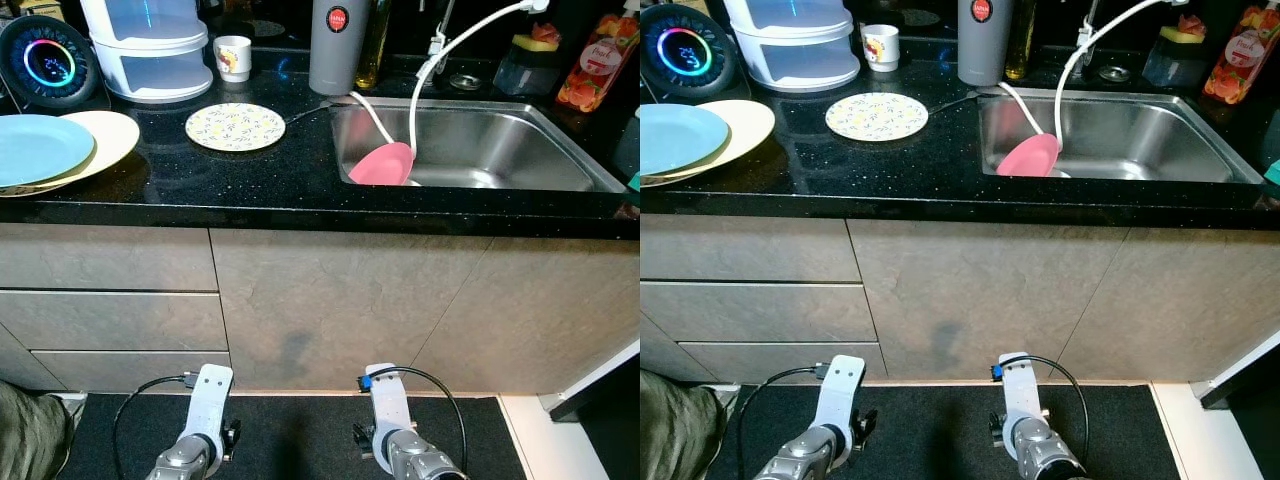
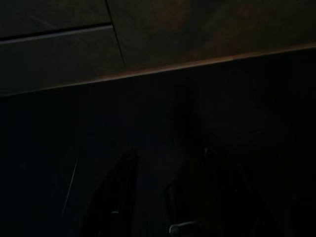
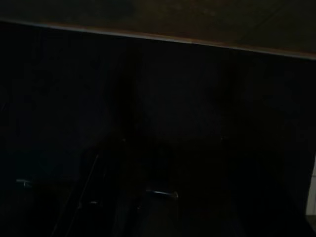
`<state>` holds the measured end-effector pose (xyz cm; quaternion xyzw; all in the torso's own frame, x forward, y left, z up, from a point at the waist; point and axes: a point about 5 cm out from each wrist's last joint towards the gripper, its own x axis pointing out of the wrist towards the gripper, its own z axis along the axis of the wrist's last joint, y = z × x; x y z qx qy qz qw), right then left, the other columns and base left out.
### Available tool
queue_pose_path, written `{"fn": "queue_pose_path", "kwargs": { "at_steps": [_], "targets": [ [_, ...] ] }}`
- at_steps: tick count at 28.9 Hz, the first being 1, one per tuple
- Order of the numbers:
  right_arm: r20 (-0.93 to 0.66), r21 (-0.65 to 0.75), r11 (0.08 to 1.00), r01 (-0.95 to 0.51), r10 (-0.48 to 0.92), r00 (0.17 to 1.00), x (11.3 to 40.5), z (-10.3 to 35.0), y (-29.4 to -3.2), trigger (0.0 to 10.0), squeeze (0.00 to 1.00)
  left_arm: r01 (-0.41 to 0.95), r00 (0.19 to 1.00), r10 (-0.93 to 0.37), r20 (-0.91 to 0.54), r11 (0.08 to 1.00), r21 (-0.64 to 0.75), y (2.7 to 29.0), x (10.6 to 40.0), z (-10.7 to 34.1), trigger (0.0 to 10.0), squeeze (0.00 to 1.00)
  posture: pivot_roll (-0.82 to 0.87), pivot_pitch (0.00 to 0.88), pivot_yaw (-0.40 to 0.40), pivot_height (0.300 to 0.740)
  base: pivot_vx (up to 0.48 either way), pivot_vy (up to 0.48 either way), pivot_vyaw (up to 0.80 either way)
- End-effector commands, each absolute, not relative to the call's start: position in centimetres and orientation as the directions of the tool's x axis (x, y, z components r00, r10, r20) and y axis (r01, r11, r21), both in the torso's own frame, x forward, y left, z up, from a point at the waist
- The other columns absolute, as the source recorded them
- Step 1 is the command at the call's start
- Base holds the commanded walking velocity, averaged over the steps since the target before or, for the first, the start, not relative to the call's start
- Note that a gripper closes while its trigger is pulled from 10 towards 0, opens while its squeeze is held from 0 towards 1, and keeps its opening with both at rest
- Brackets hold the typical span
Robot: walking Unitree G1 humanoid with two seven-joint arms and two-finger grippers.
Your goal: Kitchen organization
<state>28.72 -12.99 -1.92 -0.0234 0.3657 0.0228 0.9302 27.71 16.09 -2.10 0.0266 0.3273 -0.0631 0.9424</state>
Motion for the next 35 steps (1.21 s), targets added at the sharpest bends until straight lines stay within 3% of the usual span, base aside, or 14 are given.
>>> {"fn": "queue_pose_path", "kwargs": {
  "at_steps": [1,3,7,13,14,20,24,28,33,35],
  "targets": [
    [-0.693,-0.006,1.000,-0.023,0.012,0.721,28.2,-2.4,-13.5,10.0,0.00,0.129,0.780,-0.097,-0.618,0.992,0.007,16.3,27.4,-2.3,10.0,0.00,0.01,0.163,-0.026,0.740,0.000,0.000,0.00],
    [-0.607,0.047,0.999,-0.013,0.039,0.794,29.7,-0.8,-13.4,10.0,0.00,0.084,0.837,-0.052,-0.545,0.996,0.034,17.5,28.3,-1.0,10.0,0.00,0.01,0.177,-0.036,0.740,0.000,0.000,0.00],
    [-0.540,0.116,0.989,0.093,-0.016,0.841,31.0,0.7,-14.1,10.0,0.00,0.055,0.894,-0.045,-0.447,0.998,0.009,18.3,28.7,1.1,10.0,0.00,0.00,0.180,-0.030,0.740,0.000,0.000,0.00],
    [-0.456,0.051,0.989,0.137,-0.099,0.884,31.5,2.3,-15.0,10.0,0.00,0.091,0.931,-0.082,-0.355,0.996,0.008,17.6,28.4,2.8,10.0,0.00,0.00,0.188,-0.030,0.740,0.000,0.000,0.00],
    [-0.448,0.048,0.995,0.086,-0.055,0.892,31.6,2.8,-15.1,10.0,0.00,0.113,0.944,-0.106,-0.313,0.994,0.006,17.3,28.2,3.6,10.0,0.00,0.00,0.188,-0.030,0.740,0.000,0.000,0.00],
    [-0.405,0.064,0.993,0.102,-0.067,0.912,31.6,3.8,-15.6,10.0,0.00,0.156,0.950,-0.143,-0.278,0.988,0.022,16.9,27.2,4.7,10.0,0.00,-0.01,0.190,-0.027,0.740,0.000,0.000,0.00],
    [-0.302,0.147,0.989,-0.016,0.060,0.951,31.4,6.3,-14.6,10.0,0.00,0.169,0.966,-0.159,-0.204,0.985,0.032,16.9,26.4,6.7,10.0,0.00,-0.02,0.184,-0.031,0.740,0.000,0.000,0.00],
    [-0.252,0.122,0.992,-0.043,0.073,0.965,31.4,7.3,-14.3,10.0,0.00,0.180,0.972,-0.164,-0.170,0.981,0.079,16.6,26.6,7.7,10.0,0.00,-0.01,0.184,-0.037,0.740,0.000,0.000,0.00],
    [0.031,0.109,0.994,-0.026,0.022,0.999,33.0,14.1,-14.1,10.0,0.00,0.146,0.981,-0.159,0.114,0.983,0.116,16.2,28.9,14.3,10.0,0.00,-0.02,0.173,-0.027,0.740,0.000,0.000,0.00],
    [0.013,0.101,0.994,-0.051,0.050,0.999,33.2,14.0,-13.8,10.0,0.00,0.158,0.979,-0.168,0.115,0.983,0.096,15.9,29.2,14.8,10.0,0.00,-0.01,0.168,-0.025,0.740,0.000,0.000,0.00]
  ]
}}
